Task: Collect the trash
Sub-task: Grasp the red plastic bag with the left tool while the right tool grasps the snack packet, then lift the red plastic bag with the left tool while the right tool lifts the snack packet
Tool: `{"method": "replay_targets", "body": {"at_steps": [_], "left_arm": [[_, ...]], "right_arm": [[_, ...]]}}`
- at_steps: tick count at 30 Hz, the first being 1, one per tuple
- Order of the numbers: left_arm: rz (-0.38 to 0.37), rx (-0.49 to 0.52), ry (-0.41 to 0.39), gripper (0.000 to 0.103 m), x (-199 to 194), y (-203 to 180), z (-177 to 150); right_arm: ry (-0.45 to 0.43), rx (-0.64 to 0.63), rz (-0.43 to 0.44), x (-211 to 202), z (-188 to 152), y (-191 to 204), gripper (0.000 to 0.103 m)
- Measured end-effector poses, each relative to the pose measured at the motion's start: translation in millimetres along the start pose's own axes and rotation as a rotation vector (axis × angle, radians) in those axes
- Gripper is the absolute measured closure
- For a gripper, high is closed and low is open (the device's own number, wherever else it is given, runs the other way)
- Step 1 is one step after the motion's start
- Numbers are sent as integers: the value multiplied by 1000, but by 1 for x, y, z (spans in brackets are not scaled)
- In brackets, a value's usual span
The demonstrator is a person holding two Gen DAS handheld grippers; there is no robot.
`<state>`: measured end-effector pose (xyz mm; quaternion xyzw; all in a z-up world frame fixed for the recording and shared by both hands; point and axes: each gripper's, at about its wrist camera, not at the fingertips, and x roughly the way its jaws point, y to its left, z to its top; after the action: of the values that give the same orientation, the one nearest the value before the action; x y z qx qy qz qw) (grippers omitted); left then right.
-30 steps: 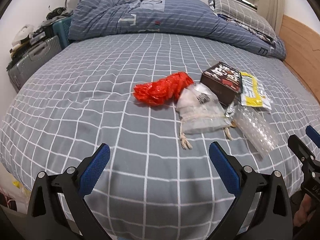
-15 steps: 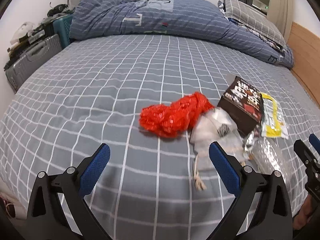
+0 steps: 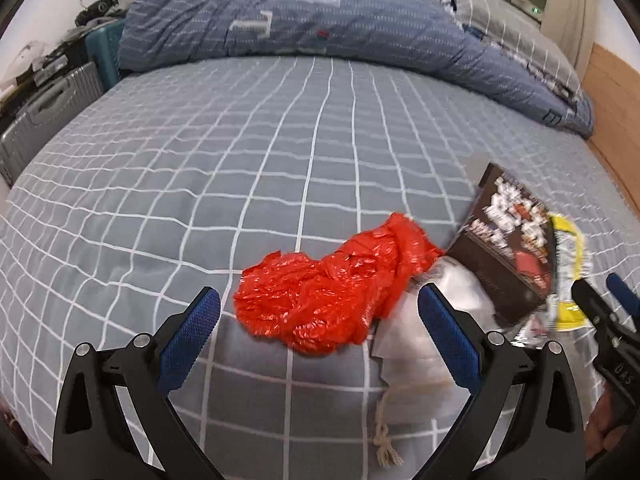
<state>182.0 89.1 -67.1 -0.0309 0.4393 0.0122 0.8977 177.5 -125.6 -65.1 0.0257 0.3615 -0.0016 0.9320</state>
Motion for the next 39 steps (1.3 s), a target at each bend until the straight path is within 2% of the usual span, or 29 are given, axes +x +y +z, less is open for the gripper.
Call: {"method": "replay_targets", "body": {"at_steps": [5,8,11,14,19,25,28,30,33,39], "left_arm": [[1,-7,20,7,18,-2,1],[3,-6,22,7,24,-3,-1],[0,-19,19,8,27,-2,-3],[-2,-31,14,14,29,-2,-6],[6,-26,19,35,38,-2,-11],[21,-24,8,46,39,-3,-14],[30,-19,5,52,38,-3,-14],[34,-10,0,56,37,-5,-14],[35,-16,-14,58,34,-5,-13],[41,-30,-26,59,28,-2,-11]], "right_arm": [[63,17,-8,21,3,-2,8],[91,12,-7,28,1,-3,16],[87,7,-14,31,-1,-2,19],[91,-7,-26,33,-5,-1,26],[100,-14,-36,35,-6,-2,37],[102,2,-48,39,-6,-11,52],[97,-3,-60,39,-8,-13,64],[95,0,-64,38,-8,-16,75],[95,2,-52,36,-5,-20,81],[95,8,-34,31,-1,-26,88]]}}
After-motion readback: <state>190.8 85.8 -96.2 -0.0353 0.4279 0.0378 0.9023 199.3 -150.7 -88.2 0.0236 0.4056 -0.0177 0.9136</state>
